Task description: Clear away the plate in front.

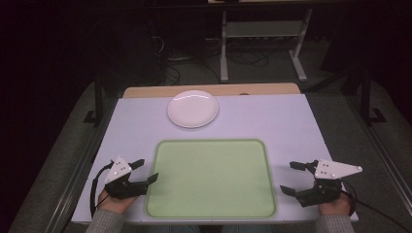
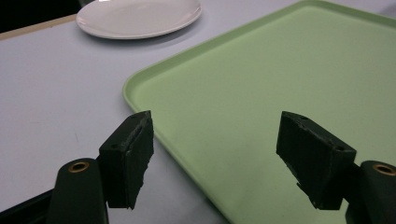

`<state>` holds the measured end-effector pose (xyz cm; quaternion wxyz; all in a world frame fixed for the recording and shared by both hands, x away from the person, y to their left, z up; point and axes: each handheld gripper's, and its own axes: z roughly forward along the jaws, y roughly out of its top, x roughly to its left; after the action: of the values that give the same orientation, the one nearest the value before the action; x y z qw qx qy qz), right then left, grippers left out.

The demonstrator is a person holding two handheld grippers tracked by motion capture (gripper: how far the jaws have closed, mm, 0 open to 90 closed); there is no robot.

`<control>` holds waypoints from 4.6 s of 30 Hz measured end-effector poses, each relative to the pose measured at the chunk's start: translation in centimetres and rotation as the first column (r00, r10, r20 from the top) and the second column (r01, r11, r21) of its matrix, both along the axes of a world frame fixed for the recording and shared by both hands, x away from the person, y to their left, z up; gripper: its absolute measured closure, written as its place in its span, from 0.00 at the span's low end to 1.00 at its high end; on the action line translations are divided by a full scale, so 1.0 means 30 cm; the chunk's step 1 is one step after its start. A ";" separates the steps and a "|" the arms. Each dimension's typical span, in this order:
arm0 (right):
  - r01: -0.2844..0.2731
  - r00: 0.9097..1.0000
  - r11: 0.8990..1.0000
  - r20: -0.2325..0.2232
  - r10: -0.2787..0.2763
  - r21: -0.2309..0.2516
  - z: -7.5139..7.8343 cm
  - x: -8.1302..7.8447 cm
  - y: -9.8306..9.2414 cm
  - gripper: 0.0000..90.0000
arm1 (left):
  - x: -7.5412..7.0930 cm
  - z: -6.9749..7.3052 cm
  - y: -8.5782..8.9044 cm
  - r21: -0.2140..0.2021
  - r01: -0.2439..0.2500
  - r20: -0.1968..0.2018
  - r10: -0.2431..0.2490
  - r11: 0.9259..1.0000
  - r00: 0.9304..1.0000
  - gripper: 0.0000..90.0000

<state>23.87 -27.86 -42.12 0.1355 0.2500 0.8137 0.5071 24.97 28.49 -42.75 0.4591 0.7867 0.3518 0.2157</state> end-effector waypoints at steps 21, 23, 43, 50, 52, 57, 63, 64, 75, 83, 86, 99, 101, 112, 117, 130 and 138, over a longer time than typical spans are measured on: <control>-0.010 1.000 1.000 0.000 0.010 -0.010 -0.001 -0.002 0.004 0.15 | 0.006 0.000 0.016 0.003 -0.011 0.015 0.011 1.000 1.000 0.29; -0.011 1.000 1.000 -0.001 0.011 -0.010 0.000 -0.003 0.004 0.15 | 0.006 0.000 0.013 0.003 -0.010 0.015 0.010 1.000 1.000 0.29; 0.007 1.000 1.000 0.005 -0.007 -0.002 0.002 -0.008 -0.008 0.15 | 0.032 0.030 -0.023 0.030 0.022 0.035 -0.023 0.999 0.999 0.29; 0.006 1.000 1.000 0.005 -0.006 0.005 0.003 -0.009 -0.013 0.15 | 0.049 0.051 -0.038 0.038 0.041 0.033 -0.042 0.998 0.999 0.29; 0.006 1.000 1.000 0.006 -0.006 0.005 0.003 -0.008 -0.014 0.15 | 0.052 0.055 -0.041 0.043 0.045 0.034 -0.046 0.998 0.998 0.29; 0.006 1.000 1.000 0.006 -0.006 0.005 0.002 -0.008 -0.014 0.15 | 0.065 0.063 -0.047 0.047 0.055 0.031 -0.056 0.997 0.998 0.29; 0.005 1.000 1.000 0.006 -0.005 0.007 0.002 -0.007 -0.015 0.15 | 0.087 0.079 -0.066 0.049 0.067 0.032 -0.069 0.997 0.997 0.29; 0.004 1.000 1.000 0.006 -0.004 0.007 0.002 -0.007 -0.014 0.15 | 0.091 0.082 -0.070 0.049 0.070 0.033 -0.071 0.996 0.997 0.29; 0.003 1.000 1.000 0.009 -0.003 0.009 0.004 -0.008 -0.018 0.15 | 0.141 0.122 -0.108 0.047 0.087 0.021 -0.088 0.995 0.996 0.29; 0.001 1.000 1.000 0.013 -0.001 0.010 0.005 -0.009 -0.017 0.15 | 0.179 0.139 -0.143 0.074 0.093 0.027 -0.096 0.993 0.995 0.29; 0.001 1.000 1.000 0.013 -0.001 0.010 0.005 -0.008 -0.018 0.15 | 0.192 0.141 -0.153 0.077 0.095 0.023 -0.097 0.992 0.995 0.29; -0.001 1.000 1.000 0.016 0.001 0.014 0.005 -0.006 -0.019 0.15 | 0.270 0.174 -0.195 0.082 0.102 0.002 -0.102 0.991 0.995 0.30; 0.000 1.000 1.000 0.017 0.000 0.015 0.005 -0.005 -0.019 0.15 | 0.277 0.177 -0.201 0.079 0.097 -0.003 -0.097 0.992 0.995 0.30; -0.005 1.000 1.000 0.018 0.005 0.017 0.005 -0.003 -0.020 0.15 | 0.403 0.230 -0.257 0.064 0.084 -0.040 -0.082 0.994 0.996 0.30; -0.007 1.000 1.000 0.018 0.007 0.016 0.005 -0.002 -0.021 0.15 | 0.460 0.245 -0.276 0.068 0.073 -0.059 -0.069 0.995 0.996 0.31; -0.011 1.000 1.000 0.013 0.011 0.013 0.004 -0.001 -0.019 0.15 | 0.587 0.208 -0.278 -0.055 -0.017 -0.173 0.008 0.998 0.985 0.32; -0.015 1.000 1.000 0.012 0.015 0.012 0.003 0.001 -0.018 0.15 | 0.661 0.136 -0.268 -0.135 -0.138 -0.302 0.092 0.981 0.949 0.33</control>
<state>23.90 -28.40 -42.02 0.1350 0.2417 0.8116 0.5145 44.81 20.46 -38.68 0.4479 0.7502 0.4771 0.0949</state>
